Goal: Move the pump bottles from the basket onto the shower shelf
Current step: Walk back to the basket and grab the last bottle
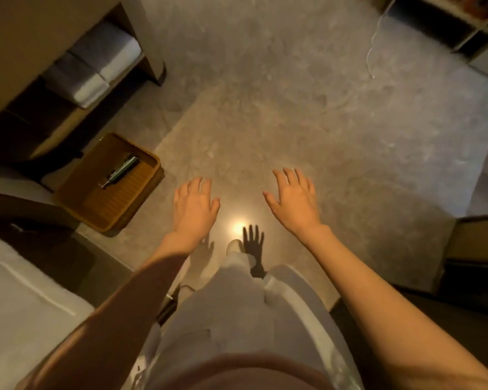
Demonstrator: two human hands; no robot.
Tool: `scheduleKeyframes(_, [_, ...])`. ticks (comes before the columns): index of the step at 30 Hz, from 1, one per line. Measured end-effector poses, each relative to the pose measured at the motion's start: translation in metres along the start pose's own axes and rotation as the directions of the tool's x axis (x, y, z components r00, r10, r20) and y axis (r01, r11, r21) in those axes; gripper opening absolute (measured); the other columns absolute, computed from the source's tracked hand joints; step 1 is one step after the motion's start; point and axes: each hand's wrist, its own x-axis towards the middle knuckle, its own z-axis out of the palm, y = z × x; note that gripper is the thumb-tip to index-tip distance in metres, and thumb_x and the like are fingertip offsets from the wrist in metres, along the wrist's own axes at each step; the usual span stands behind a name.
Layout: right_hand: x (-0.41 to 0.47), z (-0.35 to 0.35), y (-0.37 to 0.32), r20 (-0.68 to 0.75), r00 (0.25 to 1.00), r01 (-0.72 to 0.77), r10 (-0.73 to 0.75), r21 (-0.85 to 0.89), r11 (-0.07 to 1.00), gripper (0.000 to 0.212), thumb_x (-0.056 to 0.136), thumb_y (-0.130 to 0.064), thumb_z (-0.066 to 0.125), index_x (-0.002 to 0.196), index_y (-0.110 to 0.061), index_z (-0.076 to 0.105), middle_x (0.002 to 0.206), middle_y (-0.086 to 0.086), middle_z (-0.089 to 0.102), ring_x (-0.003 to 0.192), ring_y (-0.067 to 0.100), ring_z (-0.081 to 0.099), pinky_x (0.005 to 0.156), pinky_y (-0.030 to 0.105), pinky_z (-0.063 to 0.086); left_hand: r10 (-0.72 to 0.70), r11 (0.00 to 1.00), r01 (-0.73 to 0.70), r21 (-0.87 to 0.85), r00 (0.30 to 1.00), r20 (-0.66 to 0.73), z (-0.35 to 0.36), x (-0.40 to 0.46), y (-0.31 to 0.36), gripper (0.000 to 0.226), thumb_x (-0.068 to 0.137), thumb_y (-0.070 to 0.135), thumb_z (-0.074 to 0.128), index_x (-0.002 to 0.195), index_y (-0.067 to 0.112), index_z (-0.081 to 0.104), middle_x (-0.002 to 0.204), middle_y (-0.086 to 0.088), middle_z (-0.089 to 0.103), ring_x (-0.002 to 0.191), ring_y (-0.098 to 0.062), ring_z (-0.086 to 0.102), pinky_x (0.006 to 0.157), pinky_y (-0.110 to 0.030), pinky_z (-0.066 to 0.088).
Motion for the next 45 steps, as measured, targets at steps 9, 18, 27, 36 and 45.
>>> scheduleKeyframes(9, [0.171,-0.017,-0.032,0.087,0.980,0.185,-0.178,-0.083,0.979,0.055,0.094,-0.039,0.047,0.142,-0.013,0.036,0.147,0.014,0.039,0.141,0.033,0.025,0.113,0.048,0.022,-0.172,0.983,0.176,0.048,0.983,-0.067,0.007,0.112,-0.054,0.045,0.088,0.036,0.050,0.121,0.007,0.056,0.121,-0.022,0.060,0.105,-0.040,0.059,0.088,-0.049,0.046])
scheduleKeyframes(18, [0.366,-0.020,-0.075,0.310,0.807,0.563,-0.502,-0.151,0.812,0.054,0.091,-0.040,0.050,0.138,-0.014,0.043,0.139,0.013,0.048,0.133,0.037,0.037,0.106,0.049,0.031,-0.527,0.849,0.529,-0.015,0.847,0.068,-0.001,0.242,-0.076,0.045,0.091,0.032,0.046,0.132,0.013,0.045,0.136,-0.013,0.048,0.125,-0.031,0.043,0.104,-0.046,0.033])
scheduleKeyframes(27, [0.470,0.004,-0.188,0.645,0.390,0.911,-0.658,-0.167,0.376,0.055,0.095,-0.041,0.041,0.145,-0.019,0.030,0.153,0.009,0.033,0.143,0.031,0.023,0.115,0.048,0.022,-0.846,0.504,0.842,-0.192,0.526,0.084,-0.005,0.275,-0.105,0.046,0.090,0.028,0.047,0.133,0.011,0.043,0.137,-0.015,0.047,0.122,-0.035,0.044,0.102,-0.048,0.032])
scheduleKeyframes(36, [0.494,0.078,-0.332,0.736,0.069,0.996,-0.674,-0.011,0.089,0.055,0.093,-0.037,0.049,0.141,-0.013,0.039,0.146,0.012,0.043,0.137,0.032,0.034,0.111,0.049,0.026,-0.961,0.195,0.925,-0.326,0.247,0.127,-0.015,0.276,-0.175,0.044,0.087,0.035,0.043,0.121,0.009,0.054,0.121,-0.016,0.060,0.112,-0.035,0.055,0.093,-0.046,0.041])
scheduleKeyframes(45, [0.508,0.129,-0.454,0.702,-0.316,0.946,-0.638,0.186,-0.264,0.053,0.088,-0.042,0.038,0.126,-0.009,0.057,0.124,0.018,0.062,0.116,0.037,0.057,0.095,0.051,0.047,-0.984,-0.170,0.921,-0.350,-0.144,0.102,-0.023,0.295,-0.250,0.044,0.085,0.038,0.041,0.112,0.009,0.061,0.114,-0.016,0.066,0.103,-0.036,0.062,0.089,-0.047,0.047])
